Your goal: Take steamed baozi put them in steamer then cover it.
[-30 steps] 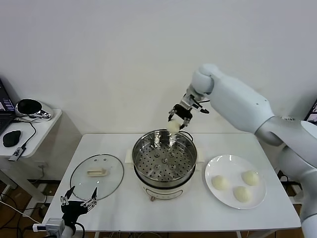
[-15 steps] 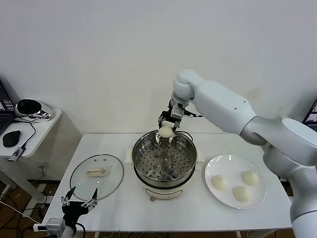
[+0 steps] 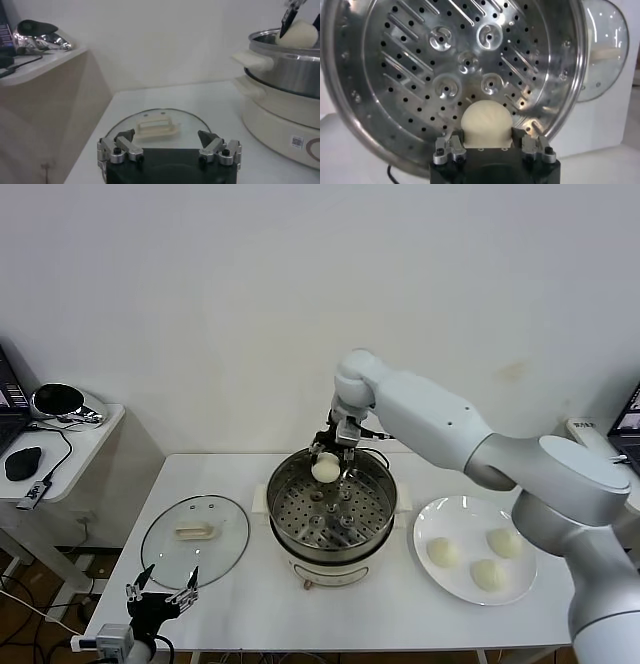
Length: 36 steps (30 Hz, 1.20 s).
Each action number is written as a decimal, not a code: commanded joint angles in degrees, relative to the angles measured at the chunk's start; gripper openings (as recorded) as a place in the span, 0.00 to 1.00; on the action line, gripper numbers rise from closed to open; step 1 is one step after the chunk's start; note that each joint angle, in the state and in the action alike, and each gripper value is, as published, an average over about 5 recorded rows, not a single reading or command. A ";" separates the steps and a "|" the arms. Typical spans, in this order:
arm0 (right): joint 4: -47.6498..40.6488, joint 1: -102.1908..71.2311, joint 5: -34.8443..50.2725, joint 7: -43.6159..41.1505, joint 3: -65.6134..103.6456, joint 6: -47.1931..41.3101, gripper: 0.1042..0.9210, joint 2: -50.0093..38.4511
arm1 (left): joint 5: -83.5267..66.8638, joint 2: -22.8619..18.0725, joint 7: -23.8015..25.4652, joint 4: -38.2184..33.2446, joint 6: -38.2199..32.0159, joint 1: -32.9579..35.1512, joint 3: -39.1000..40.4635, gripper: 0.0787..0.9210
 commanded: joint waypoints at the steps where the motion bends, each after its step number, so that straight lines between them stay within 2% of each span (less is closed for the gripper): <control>1: -1.12 -1.11 -1.39 1.29 -0.17 0.83 0.59 0.73 | -0.15 -0.13 0.14 -0.21 0.21 -0.15 0.20 0.88; 11: -2.00 -1.58 -2.28 3.51 -0.34 0.51 0.61 0.70 | -0.12 -0.24 0.01 -0.31 0.16 0.13 0.45 0.88; 18: -1.37 -1.18 -0.77 3.31 -0.37 -1.72 0.83 0.27 | 0.21 -0.17 0.73 -0.38 0.14 0.25 0.64 0.88; 21: 0.71 -0.18 3.50 0.16 -0.20 -4.56 0.87 -0.83 | 0.17 -0.31 0.75 -0.54 0.20 0.10 0.60 0.88; 25: 4.29 2.41 14.82 -2.85 -0.10 -7.98 0.88 -3.90 | 0.07 -0.62 0.85 -0.93 0.29 0.06 0.73 0.88; 30: 13.03 6.70 25.26 -5.62 -0.37 -21.22 0.88 -13.25 | 0.26 -0.51 1.01 -0.83 0.32 0.34 1.34 0.88; 36: 25.70 10.39 36.33 -2.93 -3.11 -40.45 0.88 -27.62 | 0.03 0.17 1.36 -0.78 0.47 0.46 1.38 0.88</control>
